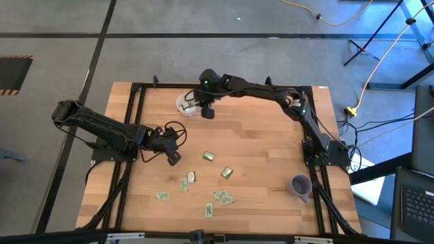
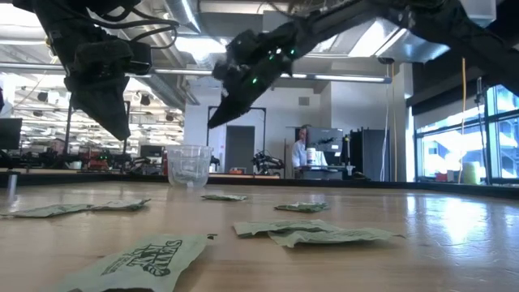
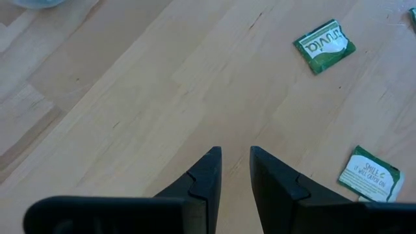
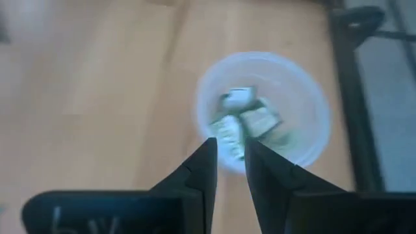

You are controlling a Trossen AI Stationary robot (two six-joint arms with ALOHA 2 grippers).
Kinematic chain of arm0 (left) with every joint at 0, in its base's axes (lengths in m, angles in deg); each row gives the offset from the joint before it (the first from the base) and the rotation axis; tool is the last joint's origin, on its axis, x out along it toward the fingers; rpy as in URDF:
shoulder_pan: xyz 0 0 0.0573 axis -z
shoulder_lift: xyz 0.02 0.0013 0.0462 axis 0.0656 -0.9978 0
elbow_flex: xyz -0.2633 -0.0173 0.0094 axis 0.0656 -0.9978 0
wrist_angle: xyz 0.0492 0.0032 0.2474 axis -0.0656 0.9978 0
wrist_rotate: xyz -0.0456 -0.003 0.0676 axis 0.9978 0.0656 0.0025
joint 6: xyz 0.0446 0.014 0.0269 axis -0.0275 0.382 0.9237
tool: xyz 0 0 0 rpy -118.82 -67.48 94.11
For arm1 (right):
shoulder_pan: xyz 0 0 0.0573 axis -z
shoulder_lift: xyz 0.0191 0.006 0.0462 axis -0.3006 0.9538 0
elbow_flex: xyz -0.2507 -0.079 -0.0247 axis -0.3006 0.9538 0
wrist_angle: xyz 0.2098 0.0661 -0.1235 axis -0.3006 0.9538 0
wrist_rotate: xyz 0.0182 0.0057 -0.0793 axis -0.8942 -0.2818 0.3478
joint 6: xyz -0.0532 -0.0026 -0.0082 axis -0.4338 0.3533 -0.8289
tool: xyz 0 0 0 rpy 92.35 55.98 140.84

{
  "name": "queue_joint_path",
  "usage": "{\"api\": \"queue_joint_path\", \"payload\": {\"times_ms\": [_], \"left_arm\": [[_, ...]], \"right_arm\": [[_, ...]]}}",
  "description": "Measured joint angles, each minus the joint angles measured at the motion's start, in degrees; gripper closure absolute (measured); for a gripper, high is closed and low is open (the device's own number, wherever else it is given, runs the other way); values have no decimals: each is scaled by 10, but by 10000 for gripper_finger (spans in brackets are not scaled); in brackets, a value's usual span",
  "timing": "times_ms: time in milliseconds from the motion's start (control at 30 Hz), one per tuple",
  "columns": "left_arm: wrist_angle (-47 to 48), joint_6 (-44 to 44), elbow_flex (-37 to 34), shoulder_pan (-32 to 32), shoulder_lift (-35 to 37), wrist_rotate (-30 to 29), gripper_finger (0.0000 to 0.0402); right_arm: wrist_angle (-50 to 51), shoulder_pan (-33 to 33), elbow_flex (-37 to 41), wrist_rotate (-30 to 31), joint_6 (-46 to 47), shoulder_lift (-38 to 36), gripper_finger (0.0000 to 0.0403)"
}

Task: Pick and place items into bin
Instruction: Put the truvia packet into the transparent bin

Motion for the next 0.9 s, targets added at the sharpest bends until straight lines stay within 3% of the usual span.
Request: {"api": "queue_joint_path", "payload": {"times_ms": [133, 233, 367, 500, 700, 900], "left_arm": [[-3, 0, 0, 0, 0, -6, 327], [-14, 1, 0, 0, 0, -40, 327], [-75, 70, 0, 0, 0, -65, 327], [-175, 184, 0, -5, -7, -66, 327], [-307, 298, 0, -70, -53, 22, 327], [-410, 387, 0, -128, -136, 129, 326]], "right_arm": [[80, 5, 1, -77, -1, -45, 320], [88, 12, 27, -99, 11, -91, 320], [55, 26, 133, -88, 42, -163, 320], [-41, 28, 275, -19, 65, -267, 320], [-141, 22, 444, 61, 119, -405, 320], [-159, 21, 553, 121, 162, -504, 320]]}}
